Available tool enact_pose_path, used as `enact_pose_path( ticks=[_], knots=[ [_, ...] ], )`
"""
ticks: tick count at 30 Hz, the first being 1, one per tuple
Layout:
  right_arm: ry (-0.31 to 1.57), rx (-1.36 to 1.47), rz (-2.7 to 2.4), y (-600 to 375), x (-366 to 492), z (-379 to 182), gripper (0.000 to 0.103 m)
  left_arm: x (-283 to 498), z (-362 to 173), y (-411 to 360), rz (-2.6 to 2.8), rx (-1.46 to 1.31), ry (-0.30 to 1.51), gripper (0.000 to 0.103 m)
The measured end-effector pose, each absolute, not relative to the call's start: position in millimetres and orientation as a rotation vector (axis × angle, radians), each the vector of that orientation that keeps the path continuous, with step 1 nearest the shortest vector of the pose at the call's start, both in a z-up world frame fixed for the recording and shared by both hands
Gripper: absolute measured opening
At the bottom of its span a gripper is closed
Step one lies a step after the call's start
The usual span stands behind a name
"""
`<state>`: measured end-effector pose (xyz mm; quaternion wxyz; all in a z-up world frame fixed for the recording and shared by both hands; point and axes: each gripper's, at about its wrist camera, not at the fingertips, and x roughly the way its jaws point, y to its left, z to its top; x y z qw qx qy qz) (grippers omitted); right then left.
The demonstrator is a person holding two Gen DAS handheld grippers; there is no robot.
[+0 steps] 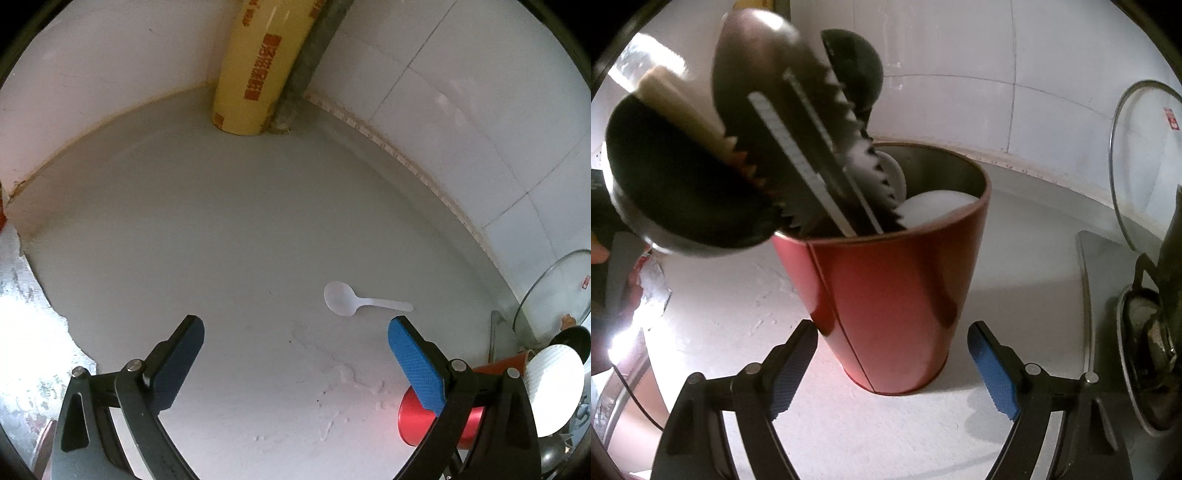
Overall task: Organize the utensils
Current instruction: 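Move the open left tool to the small white spoon on the counter, then lower the left tool over the small white spoon and close on it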
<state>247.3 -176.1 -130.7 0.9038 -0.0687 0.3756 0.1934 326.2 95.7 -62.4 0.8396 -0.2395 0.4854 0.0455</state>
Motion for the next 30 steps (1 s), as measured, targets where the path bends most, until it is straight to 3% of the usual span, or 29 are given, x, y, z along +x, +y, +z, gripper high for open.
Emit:
enact_pose_path(
  ticks=[4, 20, 22, 24, 28, 30],
  knots=[
    [0.769, -0.14, 0.414, -179, 251, -130, 0.081, 329, -68, 92, 0.096, -0.5, 1.049, 0.1],
    [0.786, -0.069, 0.326, -198, 277, -134, 0.081, 371, -90, 90, 0.027, -0.575, 1.144, 0.098],
    [0.788, -0.062, 0.318, -206, 276, -132, 0.081, 377, -92, 88, 0.021, -0.578, 1.157, 0.092],
    [0.79, -0.059, 0.312, -208, 276, -133, 0.081, 381, -94, 86, 0.017, -0.574, 1.17, 0.078],
    [0.79, -0.063, 0.308, -203, 271, -133, 0.081, 386, -98, 80, 0.01, -0.569, 1.183, 0.071],
    [0.789, -0.067, 0.309, -202, 270, -133, 0.081, 389, -101, 78, 0.004, -0.577, 1.192, 0.06]
  ],
)
